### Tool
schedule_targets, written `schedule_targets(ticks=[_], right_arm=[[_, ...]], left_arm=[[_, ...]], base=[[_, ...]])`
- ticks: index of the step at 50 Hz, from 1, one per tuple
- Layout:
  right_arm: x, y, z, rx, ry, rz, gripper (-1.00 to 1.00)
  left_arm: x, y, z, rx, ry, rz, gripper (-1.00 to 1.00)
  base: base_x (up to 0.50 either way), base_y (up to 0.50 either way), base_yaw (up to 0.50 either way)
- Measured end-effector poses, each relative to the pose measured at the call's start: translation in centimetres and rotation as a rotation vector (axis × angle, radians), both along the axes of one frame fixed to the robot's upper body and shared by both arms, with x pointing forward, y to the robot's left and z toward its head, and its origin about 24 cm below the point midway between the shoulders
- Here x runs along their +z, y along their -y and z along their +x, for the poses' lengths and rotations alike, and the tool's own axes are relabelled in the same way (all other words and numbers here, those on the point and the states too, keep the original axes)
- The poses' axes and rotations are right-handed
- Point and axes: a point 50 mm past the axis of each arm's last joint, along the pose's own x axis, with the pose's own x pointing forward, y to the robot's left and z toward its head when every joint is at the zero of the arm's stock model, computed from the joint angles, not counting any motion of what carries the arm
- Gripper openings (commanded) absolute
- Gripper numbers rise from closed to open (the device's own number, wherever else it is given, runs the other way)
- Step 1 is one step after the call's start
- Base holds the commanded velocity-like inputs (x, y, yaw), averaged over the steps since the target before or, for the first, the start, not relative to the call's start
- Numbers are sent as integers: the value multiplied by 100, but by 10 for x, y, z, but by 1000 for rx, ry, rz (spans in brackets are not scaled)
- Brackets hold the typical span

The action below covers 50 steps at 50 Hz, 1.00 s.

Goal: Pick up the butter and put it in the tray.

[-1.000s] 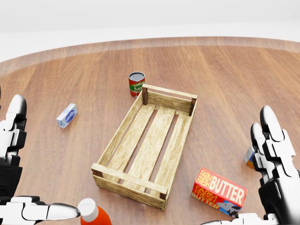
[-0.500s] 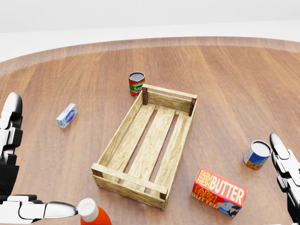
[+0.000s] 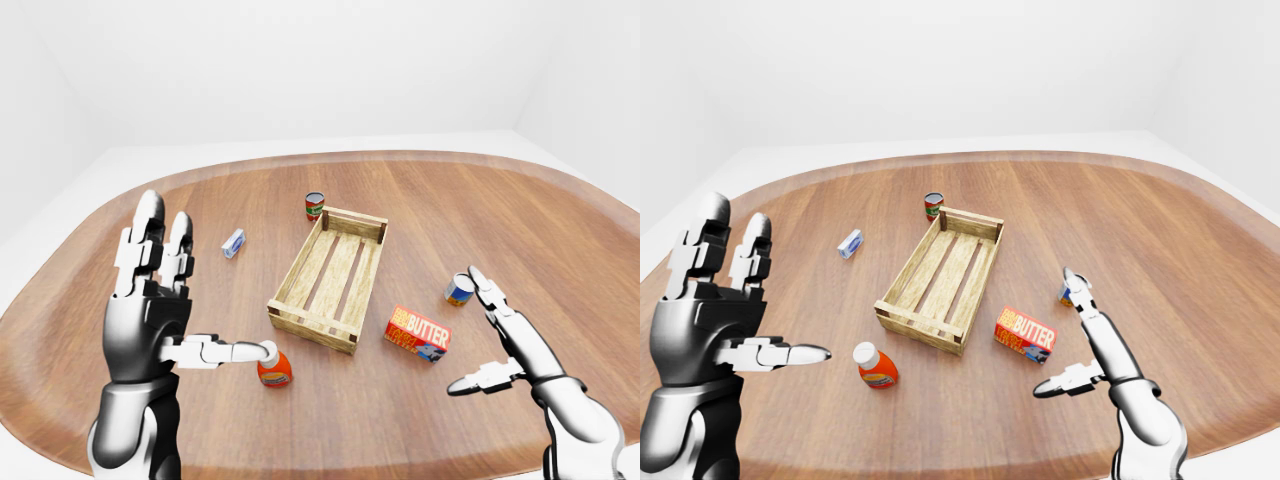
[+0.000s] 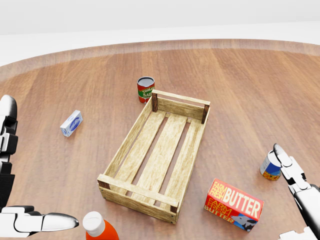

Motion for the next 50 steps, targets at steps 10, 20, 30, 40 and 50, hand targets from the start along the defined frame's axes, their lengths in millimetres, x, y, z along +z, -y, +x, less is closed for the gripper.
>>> schedule_targets(ticks=[10,20,30,40,50], right_arm=[[-11,2,9,6,-46,-1,100],[-33,4,14,-6,-126,18,100],[-51,8,16,-22,-195,31,100],[-64,13,18,-44,-247,33,100],[-71,18,21,-59,-277,30,100]], left_arm=[[0,-1,0,3,2,-1,100],[1,-1,0,6,6,-1,100],[1,-2,1,8,4,-3,100],[1,-2,1,9,4,-4,100],[0,-3,2,10,0,-4,100]], base=[[0,0,0],[0,0,0],[0,0,0],[0,0,0],[0,0,0]])
